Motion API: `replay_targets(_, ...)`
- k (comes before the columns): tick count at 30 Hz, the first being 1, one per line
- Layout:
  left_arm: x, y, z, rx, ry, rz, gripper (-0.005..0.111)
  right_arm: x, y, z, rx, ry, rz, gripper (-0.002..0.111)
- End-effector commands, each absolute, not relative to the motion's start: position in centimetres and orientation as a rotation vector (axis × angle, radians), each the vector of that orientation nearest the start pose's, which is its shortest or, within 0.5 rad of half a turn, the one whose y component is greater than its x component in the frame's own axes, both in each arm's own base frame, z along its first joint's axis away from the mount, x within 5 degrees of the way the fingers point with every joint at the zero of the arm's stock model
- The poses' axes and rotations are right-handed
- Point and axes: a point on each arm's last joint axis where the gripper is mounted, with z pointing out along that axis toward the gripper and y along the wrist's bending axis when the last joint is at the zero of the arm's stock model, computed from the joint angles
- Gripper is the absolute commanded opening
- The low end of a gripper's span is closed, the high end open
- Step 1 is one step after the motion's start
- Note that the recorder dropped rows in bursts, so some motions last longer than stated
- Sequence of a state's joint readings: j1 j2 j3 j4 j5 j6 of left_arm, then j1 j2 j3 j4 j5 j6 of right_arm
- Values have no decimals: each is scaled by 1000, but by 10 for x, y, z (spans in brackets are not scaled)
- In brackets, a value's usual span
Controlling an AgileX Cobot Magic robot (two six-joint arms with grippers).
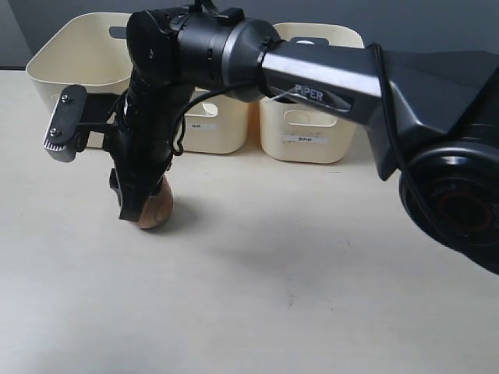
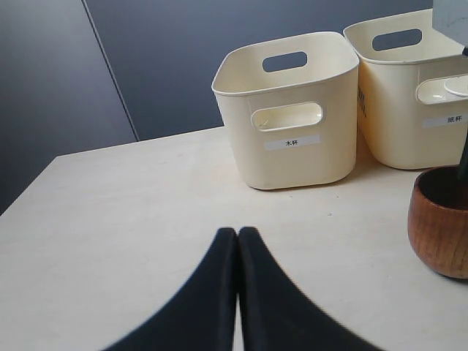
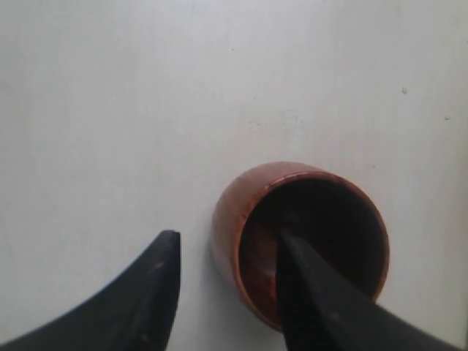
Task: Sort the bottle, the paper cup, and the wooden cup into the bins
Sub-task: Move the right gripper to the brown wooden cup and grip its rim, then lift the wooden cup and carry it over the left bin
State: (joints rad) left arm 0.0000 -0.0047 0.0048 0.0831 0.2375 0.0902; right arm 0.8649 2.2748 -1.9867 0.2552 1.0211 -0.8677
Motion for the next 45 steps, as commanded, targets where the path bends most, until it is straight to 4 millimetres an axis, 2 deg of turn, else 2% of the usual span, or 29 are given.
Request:
replay_targets(1,56,1,192,133,1712,137,0,310,388,191,-2029,1914,319,42)
replay_targets(11,56,1,192,133,1712,137,0,312,391,172,-2044,1938,314,41)
replay_targets(13,56,1,192,133,1712,137,0,314,391,172,-2044,1930,297,30)
replay_targets(15,56,1,192,133,1712,137,0,314,391,177,-2029,1915,292,4)
replay_targets(17,56,1,192,133,1712,137,0,315,392,184,-1997,1890,298,0)
replay_targets(22,56,1,192,133,1712,137,0,317,396,216,-1879,1787,286,-1)
replay_targets(31,56,1,192,133,1712,137,0,323,403,305,-1561,1554,299,-1)
replay_targets(35,56,1,192,133,1712,137,0,330,408,328,-1416,1491,320,-1)
replay_targets(36,56,1,192,133,1712,137,0,337,407,333,-1393,1477,309,-1)
replay_targets(42,56,1,192,133,1712,137,0,374,411,321,-1268,1492,318,-1)
replay_targets(44,56,1,192,133,1712,137,0,394,414,304,-1210,1501,326,-1)
replay_targets(45,56,1,192,133,1712,137,0,405,416,288,-1187,1521,332,-1)
